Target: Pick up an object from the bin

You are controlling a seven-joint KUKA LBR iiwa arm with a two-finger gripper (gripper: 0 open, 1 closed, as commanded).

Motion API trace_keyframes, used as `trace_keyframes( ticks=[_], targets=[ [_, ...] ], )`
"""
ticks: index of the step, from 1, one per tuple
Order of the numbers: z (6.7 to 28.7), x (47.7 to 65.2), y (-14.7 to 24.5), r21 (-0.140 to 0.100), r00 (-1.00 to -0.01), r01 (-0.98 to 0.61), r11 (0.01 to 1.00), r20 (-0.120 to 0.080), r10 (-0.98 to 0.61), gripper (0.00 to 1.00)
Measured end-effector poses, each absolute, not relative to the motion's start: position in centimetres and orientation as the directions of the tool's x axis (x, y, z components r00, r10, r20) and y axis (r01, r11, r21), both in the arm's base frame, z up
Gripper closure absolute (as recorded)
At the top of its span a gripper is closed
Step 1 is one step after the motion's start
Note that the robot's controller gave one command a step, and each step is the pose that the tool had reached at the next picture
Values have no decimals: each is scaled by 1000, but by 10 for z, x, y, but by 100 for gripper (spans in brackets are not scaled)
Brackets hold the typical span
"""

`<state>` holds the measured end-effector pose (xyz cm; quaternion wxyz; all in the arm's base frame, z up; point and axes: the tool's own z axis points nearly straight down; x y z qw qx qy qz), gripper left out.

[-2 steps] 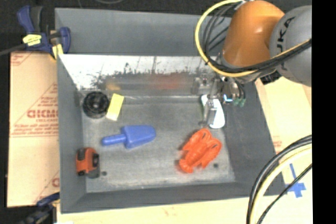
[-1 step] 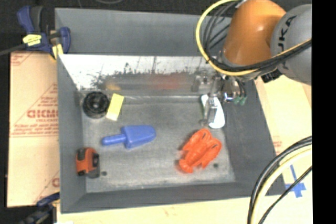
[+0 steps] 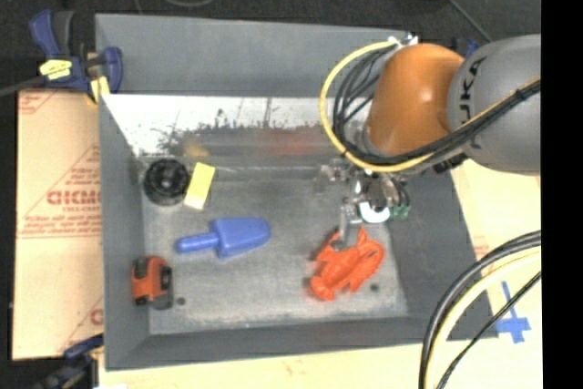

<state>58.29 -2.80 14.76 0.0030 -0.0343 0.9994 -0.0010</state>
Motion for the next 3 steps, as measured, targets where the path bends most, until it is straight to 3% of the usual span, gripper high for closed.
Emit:
trace_keyframes(
  ticks=[1, 2, 3],
  targets=[
    [115, 574, -46, 0, -996, -90, 996, -3, -90, 0],
    [80, 554, -41, 0, -999, 34, 999, -2, 34, 100],
    [80, 554, -41, 0, -999, 34, 999, -3, 34, 100]
  ],
)
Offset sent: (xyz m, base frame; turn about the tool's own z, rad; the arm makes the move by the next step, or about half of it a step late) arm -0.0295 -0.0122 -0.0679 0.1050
